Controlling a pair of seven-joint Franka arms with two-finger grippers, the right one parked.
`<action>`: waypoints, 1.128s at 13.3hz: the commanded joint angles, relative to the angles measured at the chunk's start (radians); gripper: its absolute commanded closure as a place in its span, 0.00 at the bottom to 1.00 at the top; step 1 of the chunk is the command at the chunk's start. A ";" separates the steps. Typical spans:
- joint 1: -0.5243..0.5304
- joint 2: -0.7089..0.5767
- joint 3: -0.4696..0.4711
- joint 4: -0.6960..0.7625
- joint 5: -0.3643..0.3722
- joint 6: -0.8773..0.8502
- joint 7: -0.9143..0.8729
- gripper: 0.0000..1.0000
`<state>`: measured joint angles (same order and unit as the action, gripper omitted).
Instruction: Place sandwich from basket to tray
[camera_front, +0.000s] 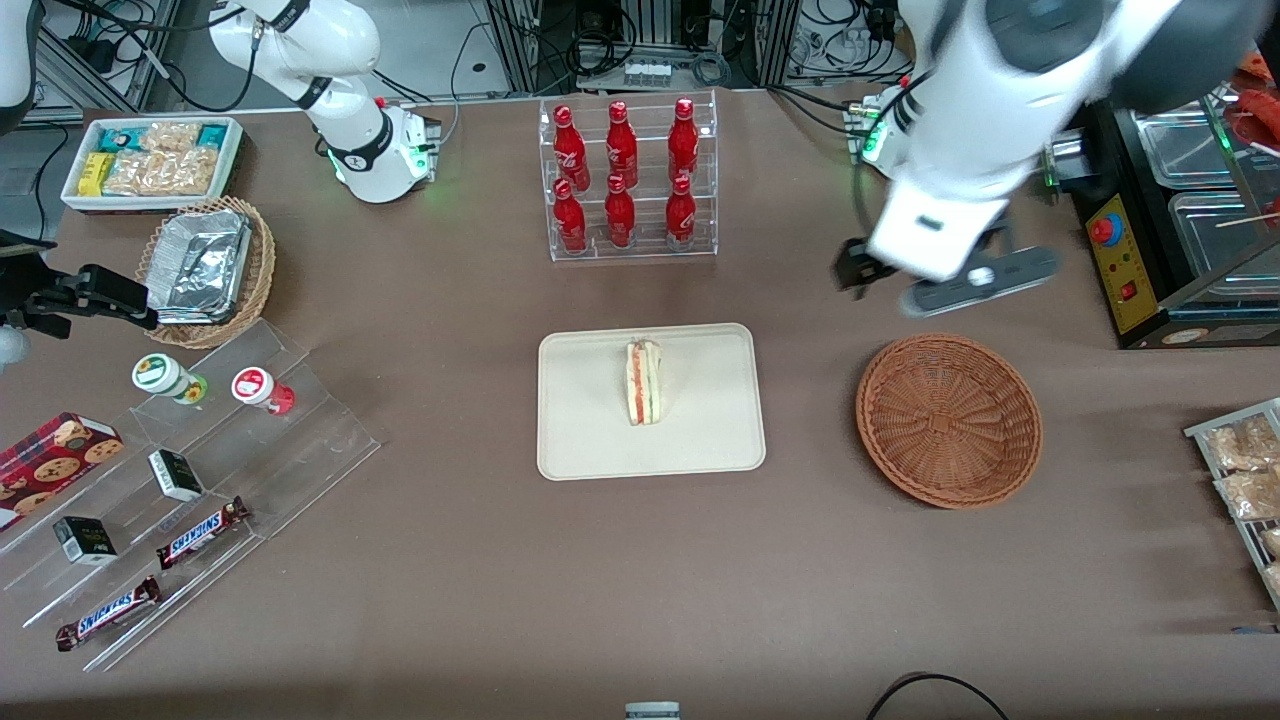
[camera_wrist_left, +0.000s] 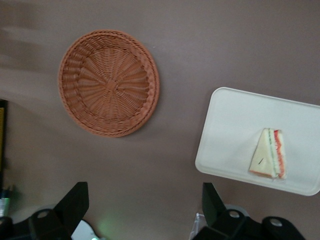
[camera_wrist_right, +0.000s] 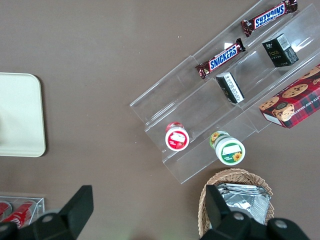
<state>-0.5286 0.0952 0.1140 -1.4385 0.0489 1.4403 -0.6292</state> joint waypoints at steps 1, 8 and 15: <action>0.065 -0.077 -0.011 -0.074 -0.001 -0.017 0.110 0.00; 0.265 -0.173 -0.010 -0.172 -0.011 -0.015 0.419 0.00; 0.349 -0.166 -0.010 -0.165 -0.032 -0.001 0.548 0.00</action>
<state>-0.2007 -0.0519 0.1159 -1.5936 0.0302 1.4252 -0.1167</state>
